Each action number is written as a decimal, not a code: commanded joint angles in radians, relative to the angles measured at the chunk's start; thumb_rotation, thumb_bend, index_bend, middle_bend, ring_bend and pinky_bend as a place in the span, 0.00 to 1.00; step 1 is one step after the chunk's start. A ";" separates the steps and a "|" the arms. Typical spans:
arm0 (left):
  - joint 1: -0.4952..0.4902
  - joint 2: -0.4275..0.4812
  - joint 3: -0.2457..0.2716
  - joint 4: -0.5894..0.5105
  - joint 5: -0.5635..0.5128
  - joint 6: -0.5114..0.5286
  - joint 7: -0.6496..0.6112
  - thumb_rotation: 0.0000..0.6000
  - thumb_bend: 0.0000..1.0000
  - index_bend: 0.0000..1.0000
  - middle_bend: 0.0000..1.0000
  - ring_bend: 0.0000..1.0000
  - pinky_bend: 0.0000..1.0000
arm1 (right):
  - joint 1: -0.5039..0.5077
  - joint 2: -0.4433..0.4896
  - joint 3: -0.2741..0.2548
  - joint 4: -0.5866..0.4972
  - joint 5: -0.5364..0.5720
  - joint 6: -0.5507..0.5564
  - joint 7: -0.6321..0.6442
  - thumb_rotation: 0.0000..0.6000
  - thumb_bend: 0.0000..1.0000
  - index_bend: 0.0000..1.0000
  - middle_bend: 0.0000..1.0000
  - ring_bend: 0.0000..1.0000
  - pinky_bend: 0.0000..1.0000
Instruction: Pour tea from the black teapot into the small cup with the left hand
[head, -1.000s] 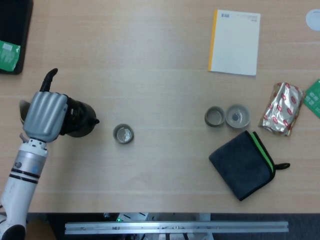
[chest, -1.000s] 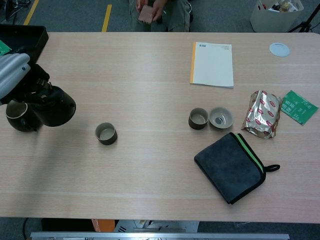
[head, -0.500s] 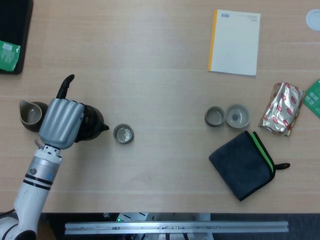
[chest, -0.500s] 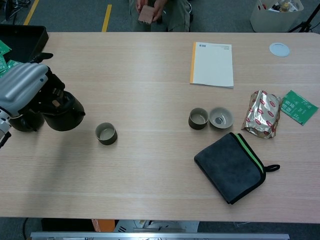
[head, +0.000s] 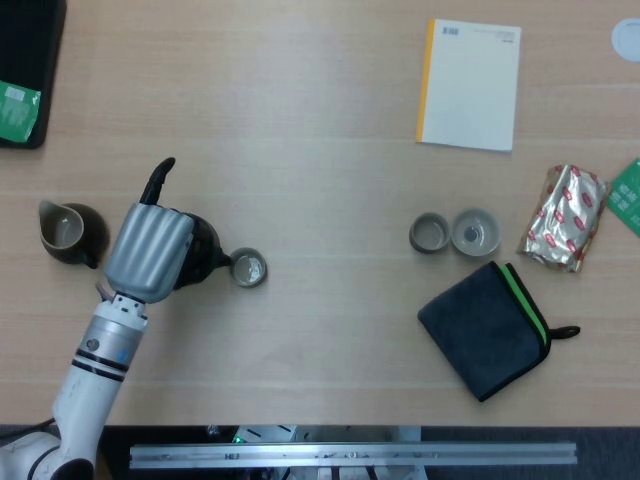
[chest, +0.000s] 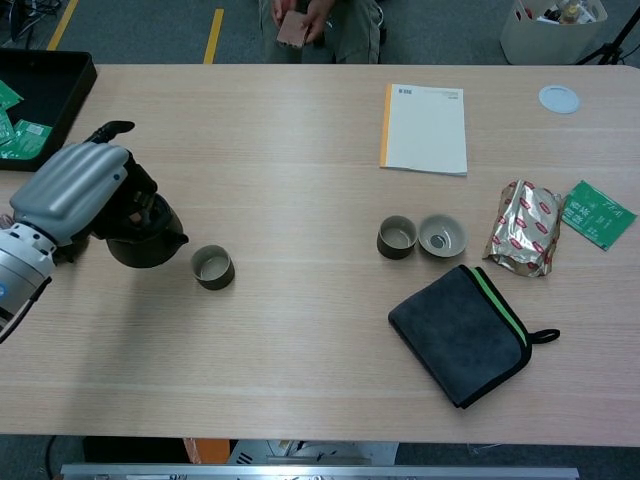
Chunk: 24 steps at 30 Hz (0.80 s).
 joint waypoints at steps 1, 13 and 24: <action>-0.002 -0.011 0.001 0.012 0.002 -0.004 0.009 0.99 0.31 0.96 0.99 0.81 0.07 | 0.001 -0.001 0.000 0.002 0.001 -0.001 0.000 1.00 0.05 0.33 0.32 0.20 0.24; -0.006 -0.057 0.002 0.058 0.016 0.000 0.049 1.00 0.31 0.95 0.99 0.81 0.07 | -0.001 -0.004 0.000 0.013 0.006 -0.004 0.009 1.00 0.05 0.33 0.32 0.20 0.24; -0.006 -0.079 0.002 0.085 0.025 0.005 0.078 1.00 0.31 0.95 0.99 0.81 0.07 | -0.004 -0.007 0.001 0.019 0.011 -0.003 0.017 1.00 0.05 0.33 0.32 0.20 0.24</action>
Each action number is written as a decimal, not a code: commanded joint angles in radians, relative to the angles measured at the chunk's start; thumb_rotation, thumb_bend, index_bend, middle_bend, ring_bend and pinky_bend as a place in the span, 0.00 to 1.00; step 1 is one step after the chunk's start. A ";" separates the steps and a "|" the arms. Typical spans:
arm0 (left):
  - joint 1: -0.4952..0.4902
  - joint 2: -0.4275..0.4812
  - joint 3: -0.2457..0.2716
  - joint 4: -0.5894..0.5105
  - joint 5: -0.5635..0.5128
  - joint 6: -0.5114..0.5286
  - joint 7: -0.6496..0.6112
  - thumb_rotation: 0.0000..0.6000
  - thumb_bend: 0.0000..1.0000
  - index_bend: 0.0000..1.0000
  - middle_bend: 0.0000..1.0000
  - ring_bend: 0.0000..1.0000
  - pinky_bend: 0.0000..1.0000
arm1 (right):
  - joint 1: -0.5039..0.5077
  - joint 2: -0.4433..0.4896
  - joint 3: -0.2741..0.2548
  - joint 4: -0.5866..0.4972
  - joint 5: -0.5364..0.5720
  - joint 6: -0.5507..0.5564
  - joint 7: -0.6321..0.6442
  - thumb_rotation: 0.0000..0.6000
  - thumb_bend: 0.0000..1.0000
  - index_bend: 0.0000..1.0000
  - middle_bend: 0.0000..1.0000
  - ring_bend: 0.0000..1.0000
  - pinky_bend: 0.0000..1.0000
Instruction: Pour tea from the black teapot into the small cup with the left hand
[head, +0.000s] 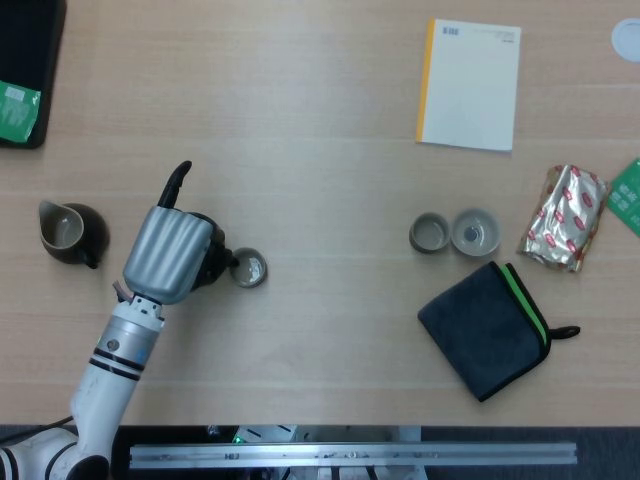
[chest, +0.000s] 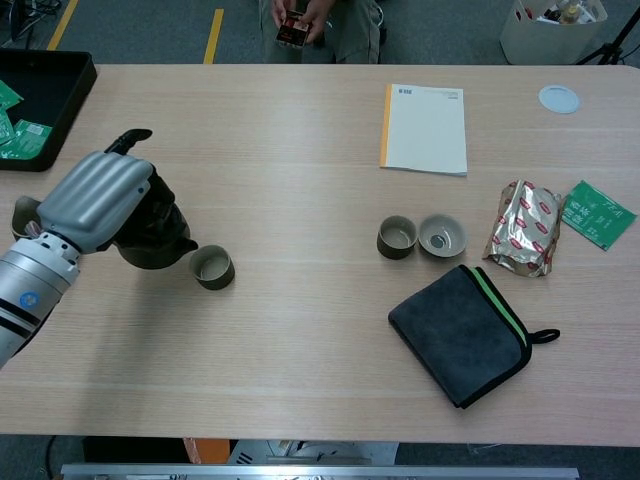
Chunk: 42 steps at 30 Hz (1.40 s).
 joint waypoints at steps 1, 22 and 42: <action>-0.001 -0.006 -0.001 0.011 0.009 0.006 0.008 1.00 0.31 0.95 0.99 0.81 0.07 | -0.001 0.000 0.000 0.001 0.000 0.001 0.002 1.00 0.05 0.33 0.32 0.20 0.24; 0.005 -0.042 0.006 0.042 0.052 0.033 0.067 1.00 0.31 0.95 0.99 0.81 0.07 | -0.004 -0.002 0.001 0.009 0.004 -0.001 0.011 1.00 0.05 0.33 0.32 0.20 0.24; 0.007 -0.054 0.015 0.057 0.100 0.055 0.116 1.00 0.32 0.94 0.99 0.80 0.07 | -0.003 -0.008 0.003 0.024 0.005 -0.002 0.026 1.00 0.05 0.33 0.32 0.20 0.24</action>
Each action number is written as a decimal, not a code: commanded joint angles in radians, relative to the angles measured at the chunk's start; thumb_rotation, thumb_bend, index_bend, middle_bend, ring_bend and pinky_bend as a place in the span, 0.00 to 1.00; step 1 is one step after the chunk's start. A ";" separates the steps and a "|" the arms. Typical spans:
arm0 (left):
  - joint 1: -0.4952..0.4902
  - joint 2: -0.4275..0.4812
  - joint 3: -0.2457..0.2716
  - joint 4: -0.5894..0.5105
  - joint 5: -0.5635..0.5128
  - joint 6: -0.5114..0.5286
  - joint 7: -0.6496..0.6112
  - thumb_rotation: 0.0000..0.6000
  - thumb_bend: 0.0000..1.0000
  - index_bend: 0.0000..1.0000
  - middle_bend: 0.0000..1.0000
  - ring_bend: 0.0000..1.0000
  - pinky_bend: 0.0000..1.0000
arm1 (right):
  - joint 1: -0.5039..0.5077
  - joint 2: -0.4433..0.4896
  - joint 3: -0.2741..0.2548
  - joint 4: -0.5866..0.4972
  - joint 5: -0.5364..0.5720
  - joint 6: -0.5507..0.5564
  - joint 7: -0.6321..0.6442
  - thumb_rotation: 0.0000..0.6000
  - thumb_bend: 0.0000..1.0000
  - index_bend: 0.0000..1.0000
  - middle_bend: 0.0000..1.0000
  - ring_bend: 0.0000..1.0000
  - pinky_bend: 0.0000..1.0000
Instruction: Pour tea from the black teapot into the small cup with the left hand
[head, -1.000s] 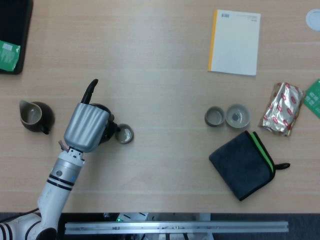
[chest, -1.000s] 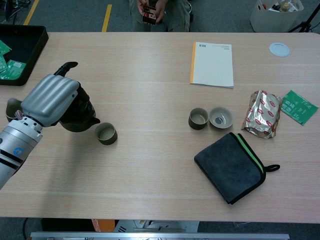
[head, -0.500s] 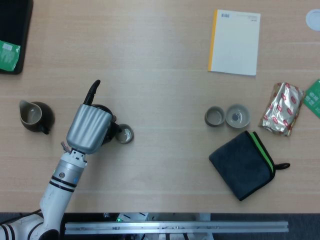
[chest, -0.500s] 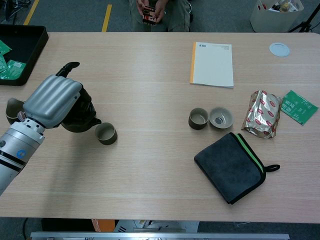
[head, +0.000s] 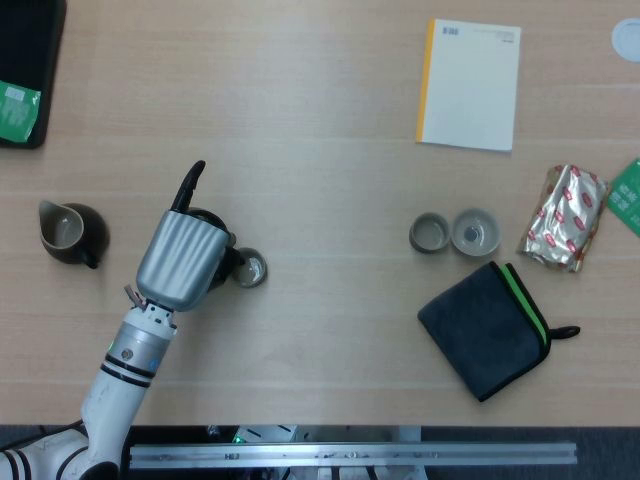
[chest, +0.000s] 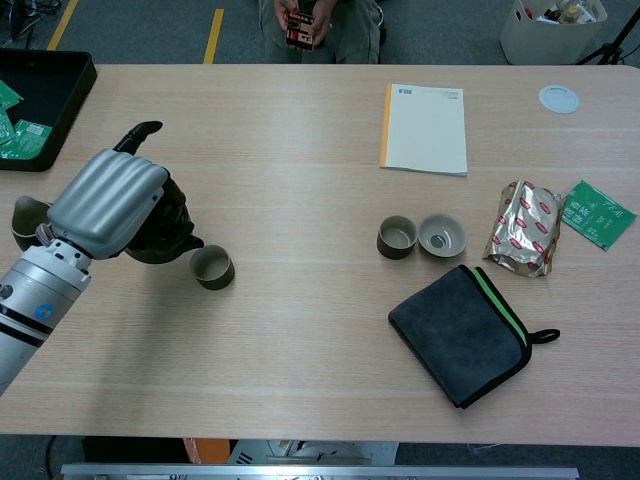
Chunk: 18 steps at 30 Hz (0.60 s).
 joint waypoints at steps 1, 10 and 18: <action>0.001 -0.005 0.003 0.009 0.012 0.006 0.009 1.00 0.32 0.94 0.99 0.80 0.07 | 0.000 -0.001 0.000 0.002 0.001 -0.001 0.002 1.00 0.05 0.33 0.32 0.20 0.24; 0.002 -0.024 0.010 0.041 0.048 0.022 0.042 1.00 0.32 0.94 0.98 0.80 0.07 | -0.002 -0.004 0.000 0.011 0.004 -0.002 0.010 1.00 0.05 0.33 0.32 0.20 0.24; 0.004 -0.036 0.012 0.058 0.064 0.028 0.063 1.00 0.32 0.94 0.98 0.80 0.07 | -0.001 -0.006 0.000 0.016 0.005 -0.005 0.013 1.00 0.05 0.33 0.32 0.20 0.24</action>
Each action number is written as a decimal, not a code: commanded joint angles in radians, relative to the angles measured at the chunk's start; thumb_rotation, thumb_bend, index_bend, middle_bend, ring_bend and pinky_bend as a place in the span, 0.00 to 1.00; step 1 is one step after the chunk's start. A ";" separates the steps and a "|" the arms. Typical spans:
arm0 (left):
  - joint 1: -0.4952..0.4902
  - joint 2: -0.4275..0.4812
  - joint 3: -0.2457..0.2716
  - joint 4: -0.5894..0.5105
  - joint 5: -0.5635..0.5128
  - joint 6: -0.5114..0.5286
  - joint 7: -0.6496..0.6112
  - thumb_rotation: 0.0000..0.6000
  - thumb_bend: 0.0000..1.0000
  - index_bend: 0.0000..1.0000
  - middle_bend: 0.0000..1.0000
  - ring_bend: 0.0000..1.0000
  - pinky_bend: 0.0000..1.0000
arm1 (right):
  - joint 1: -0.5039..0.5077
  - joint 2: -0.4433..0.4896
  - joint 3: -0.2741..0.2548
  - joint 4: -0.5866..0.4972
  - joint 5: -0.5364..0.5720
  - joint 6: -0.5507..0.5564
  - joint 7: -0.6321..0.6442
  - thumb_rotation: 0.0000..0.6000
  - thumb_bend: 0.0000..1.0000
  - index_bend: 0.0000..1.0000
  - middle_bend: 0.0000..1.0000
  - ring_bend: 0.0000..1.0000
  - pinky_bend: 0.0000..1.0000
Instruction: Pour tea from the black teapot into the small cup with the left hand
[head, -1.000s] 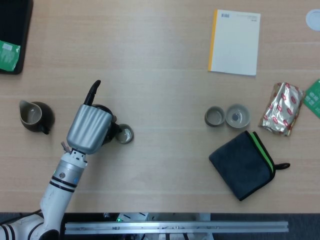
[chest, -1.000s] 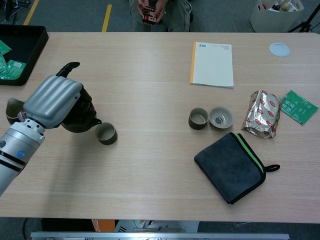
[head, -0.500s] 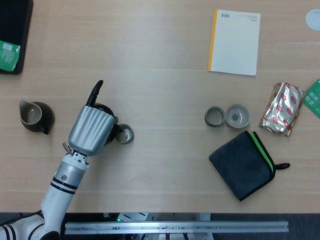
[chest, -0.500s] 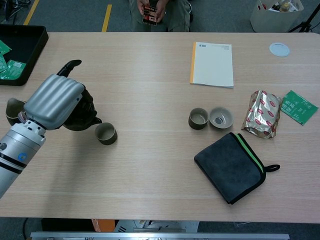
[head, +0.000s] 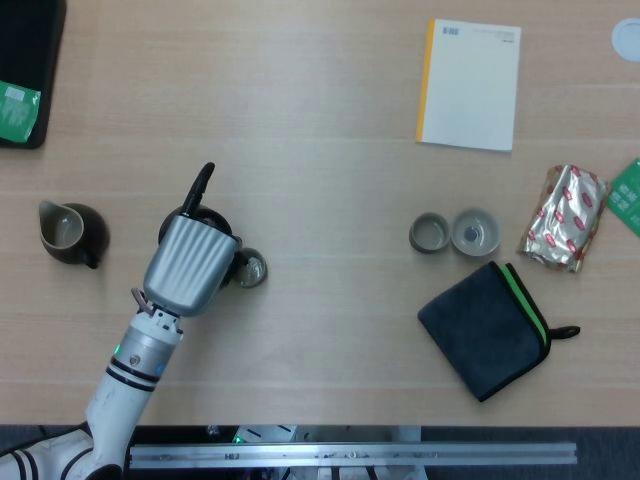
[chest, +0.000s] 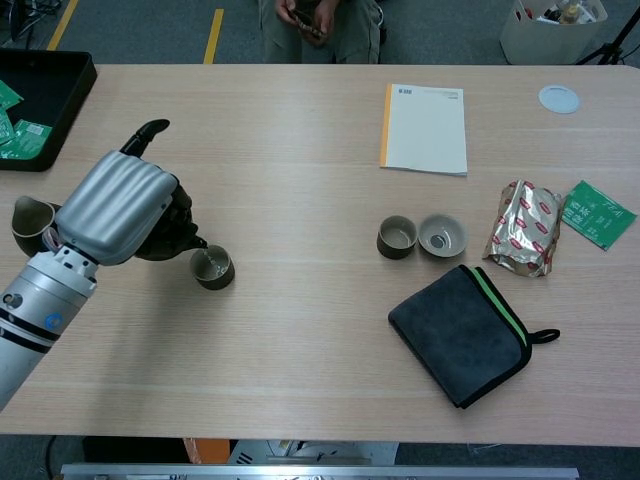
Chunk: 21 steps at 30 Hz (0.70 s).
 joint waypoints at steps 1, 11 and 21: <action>0.001 -0.003 0.001 0.007 0.008 0.004 0.005 1.00 0.32 0.94 0.98 0.80 0.07 | 0.000 0.000 0.000 0.001 0.000 0.000 0.000 1.00 0.05 0.33 0.32 0.20 0.24; 0.004 -0.012 0.008 0.030 0.045 0.021 0.020 1.00 0.32 0.94 0.98 0.80 0.07 | -0.001 -0.001 0.000 0.004 0.000 0.000 0.003 1.00 0.05 0.33 0.32 0.20 0.24; 0.003 -0.021 0.007 0.057 0.079 0.037 0.033 1.00 0.32 0.94 0.98 0.80 0.07 | -0.001 -0.001 0.000 0.004 0.001 -0.001 0.003 1.00 0.05 0.33 0.32 0.20 0.24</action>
